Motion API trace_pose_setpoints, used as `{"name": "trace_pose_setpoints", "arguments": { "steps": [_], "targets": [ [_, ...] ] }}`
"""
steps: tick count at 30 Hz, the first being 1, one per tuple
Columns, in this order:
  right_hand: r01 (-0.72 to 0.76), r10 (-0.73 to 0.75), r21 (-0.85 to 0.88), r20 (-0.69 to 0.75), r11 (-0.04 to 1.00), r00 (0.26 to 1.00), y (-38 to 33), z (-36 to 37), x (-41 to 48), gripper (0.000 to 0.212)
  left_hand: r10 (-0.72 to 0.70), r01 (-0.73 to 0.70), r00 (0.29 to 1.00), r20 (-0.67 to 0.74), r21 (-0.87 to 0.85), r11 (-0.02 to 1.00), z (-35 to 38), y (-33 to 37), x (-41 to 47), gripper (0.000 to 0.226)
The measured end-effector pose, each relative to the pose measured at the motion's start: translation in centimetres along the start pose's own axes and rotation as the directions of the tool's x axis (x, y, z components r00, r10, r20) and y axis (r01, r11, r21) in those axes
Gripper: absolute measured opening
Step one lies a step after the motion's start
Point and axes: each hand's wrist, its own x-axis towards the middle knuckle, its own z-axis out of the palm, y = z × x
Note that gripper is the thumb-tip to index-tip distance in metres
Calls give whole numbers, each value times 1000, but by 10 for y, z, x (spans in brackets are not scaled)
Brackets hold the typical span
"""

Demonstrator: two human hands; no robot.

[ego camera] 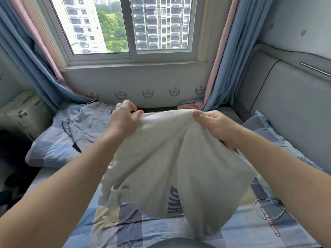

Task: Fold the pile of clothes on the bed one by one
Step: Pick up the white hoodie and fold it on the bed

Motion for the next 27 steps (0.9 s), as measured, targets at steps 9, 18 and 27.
{"name": "trace_pose_setpoints", "arguments": {
  "steps": [9, 18, 27],
  "targets": [
    [-25, 99, 351, -195, 936, 976, -15, 13, 21, 63, 302, 46, 734, 608, -488, 872, 43, 58, -104, 39],
    [-91, 87, 66, 61, 994, 994, 36, 2, -8, 47, -156, 447, 890, 428, -755, 479, 49, 54, -86, 24],
    [-230, 225, 46, 91, 972, 970, 83, 33, -15, 14, -256, 504, 864, 435, -747, 434, 41, 44, -53, 22]
  ]
}}
